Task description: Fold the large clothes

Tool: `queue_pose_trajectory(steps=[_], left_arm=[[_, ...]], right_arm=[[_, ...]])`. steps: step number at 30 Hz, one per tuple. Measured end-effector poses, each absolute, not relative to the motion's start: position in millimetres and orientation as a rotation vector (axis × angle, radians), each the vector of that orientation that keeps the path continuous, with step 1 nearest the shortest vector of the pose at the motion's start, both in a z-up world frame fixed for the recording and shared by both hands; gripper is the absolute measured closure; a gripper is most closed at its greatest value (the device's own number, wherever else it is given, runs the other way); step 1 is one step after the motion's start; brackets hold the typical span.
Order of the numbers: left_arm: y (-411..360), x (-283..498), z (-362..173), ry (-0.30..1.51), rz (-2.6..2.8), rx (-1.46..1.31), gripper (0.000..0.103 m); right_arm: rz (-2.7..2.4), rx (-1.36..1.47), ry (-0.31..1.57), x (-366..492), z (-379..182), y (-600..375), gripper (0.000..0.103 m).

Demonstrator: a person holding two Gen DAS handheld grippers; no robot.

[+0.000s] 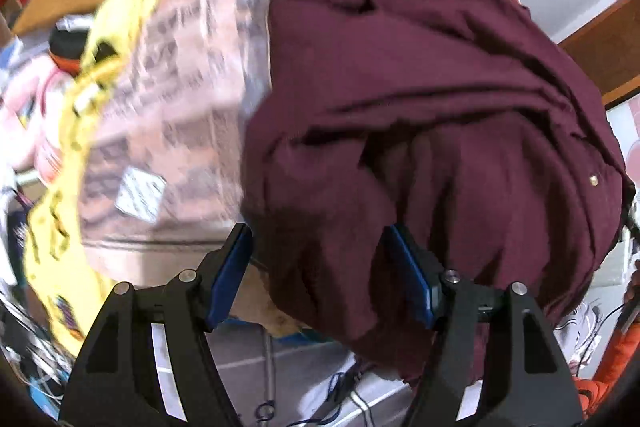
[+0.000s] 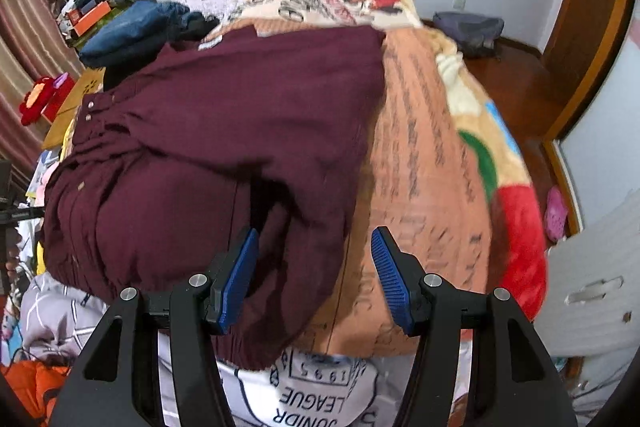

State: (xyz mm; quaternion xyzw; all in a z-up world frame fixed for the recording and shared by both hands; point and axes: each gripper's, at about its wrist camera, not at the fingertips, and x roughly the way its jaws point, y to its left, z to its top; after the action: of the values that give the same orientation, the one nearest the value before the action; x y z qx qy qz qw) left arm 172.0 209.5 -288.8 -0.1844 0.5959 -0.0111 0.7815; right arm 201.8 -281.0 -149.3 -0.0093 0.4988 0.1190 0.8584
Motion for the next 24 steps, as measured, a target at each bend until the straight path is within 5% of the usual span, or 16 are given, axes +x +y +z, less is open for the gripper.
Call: queue_pose_trajectory(steps=[3, 7, 12, 13, 24], left_arm=[[208.7, 171.0, -291.8, 1.279, -0.031, -0.450, 0.038], [198.9, 171.3, -281.8, 1.261, -0.067, -0.415, 0.061], [180.9, 169.8, -256.9, 1.204, -0.100, -0.359, 0.091], [179.3, 171.0, -252.1, 1.195, -0.109, -0.359, 0.093], [200.8, 212.8, -170.3, 0.977, -0.171, -0.496, 0.099]], right_arm=[[0.258, -0.006, 1.091, 201.7, -163.3, -277.5, 0.048], [0.273, -0.011, 1.067, 199.1, -166.9, -267.7, 0.049], [0.309, -0.027, 1.016, 196.7, -158.1, -260.0, 0.086], [0.307, -0.038, 1.005, 195.6, -156.4, -259.2, 0.092], [0.374, 0.001, 0.832, 215.2, -105.5, -253.1, 0.096]])
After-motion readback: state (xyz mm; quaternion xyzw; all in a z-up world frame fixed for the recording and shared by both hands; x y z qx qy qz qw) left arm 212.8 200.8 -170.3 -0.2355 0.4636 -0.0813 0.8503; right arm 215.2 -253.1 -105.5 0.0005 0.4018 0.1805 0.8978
